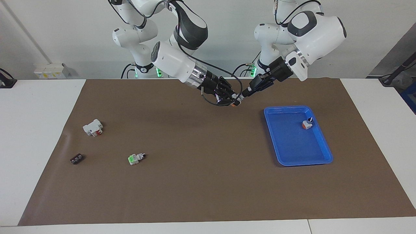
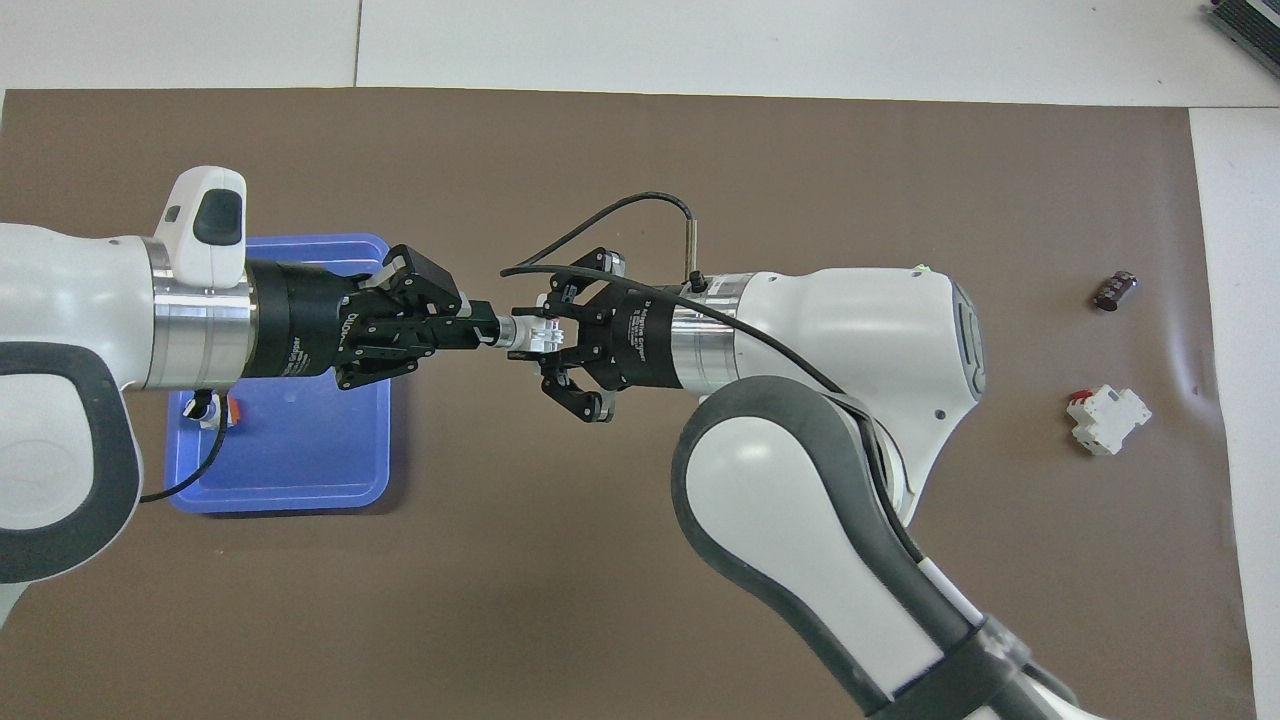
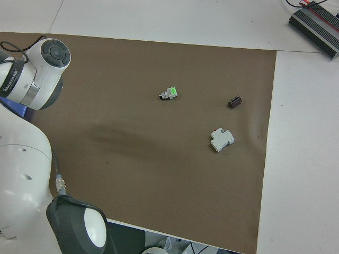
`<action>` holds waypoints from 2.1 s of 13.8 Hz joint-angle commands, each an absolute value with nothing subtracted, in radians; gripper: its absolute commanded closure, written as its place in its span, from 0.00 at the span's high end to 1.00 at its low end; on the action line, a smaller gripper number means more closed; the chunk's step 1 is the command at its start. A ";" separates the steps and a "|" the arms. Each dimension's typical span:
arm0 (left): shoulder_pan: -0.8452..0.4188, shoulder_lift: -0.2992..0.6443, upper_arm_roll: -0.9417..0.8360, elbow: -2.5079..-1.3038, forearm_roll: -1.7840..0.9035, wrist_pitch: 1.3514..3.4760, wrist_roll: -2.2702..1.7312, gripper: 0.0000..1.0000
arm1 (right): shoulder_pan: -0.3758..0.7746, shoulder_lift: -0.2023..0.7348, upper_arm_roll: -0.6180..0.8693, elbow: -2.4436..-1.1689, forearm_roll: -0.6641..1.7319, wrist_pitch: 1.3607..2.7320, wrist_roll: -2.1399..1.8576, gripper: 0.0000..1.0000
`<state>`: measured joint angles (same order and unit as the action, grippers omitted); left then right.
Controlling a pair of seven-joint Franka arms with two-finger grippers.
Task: Turn and place switch with both arms
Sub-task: 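Bring the left gripper to the switch held by the right gripper, then close the left gripper on the switch while the right gripper opens, withdraws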
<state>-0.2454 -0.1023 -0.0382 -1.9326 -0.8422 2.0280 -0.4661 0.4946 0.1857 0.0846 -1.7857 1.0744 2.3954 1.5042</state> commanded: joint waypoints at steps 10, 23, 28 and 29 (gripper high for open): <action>-0.262 -0.127 -0.031 -1.963 -0.833 2.036 -0.423 0.00 | 0.499 0.179 0.087 -1.782 1.092 2.408 1.522 0.00; -0.264 -0.127 -0.031 -1.960 -0.833 2.036 -1.101 0.00 | 0.497 0.178 0.087 -1.782 1.092 2.408 1.522 0.00; -0.270 -0.124 -0.032 -1.960 -0.704 2.057 -1.564 0.00 | 0.497 0.169 0.087 -1.782 1.092 2.407 1.526 0.00; -0.270 -0.124 -0.032 -1.960 -0.701 2.060 -1.624 0.00 | 0.497 0.167 0.087 -1.782 1.092 2.407 1.526 0.00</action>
<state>-0.2589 -0.1152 -0.0453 -1.9312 -0.7510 2.0307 -1.5000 0.5016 0.1880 0.0858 -1.7854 1.0744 2.3982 1.5042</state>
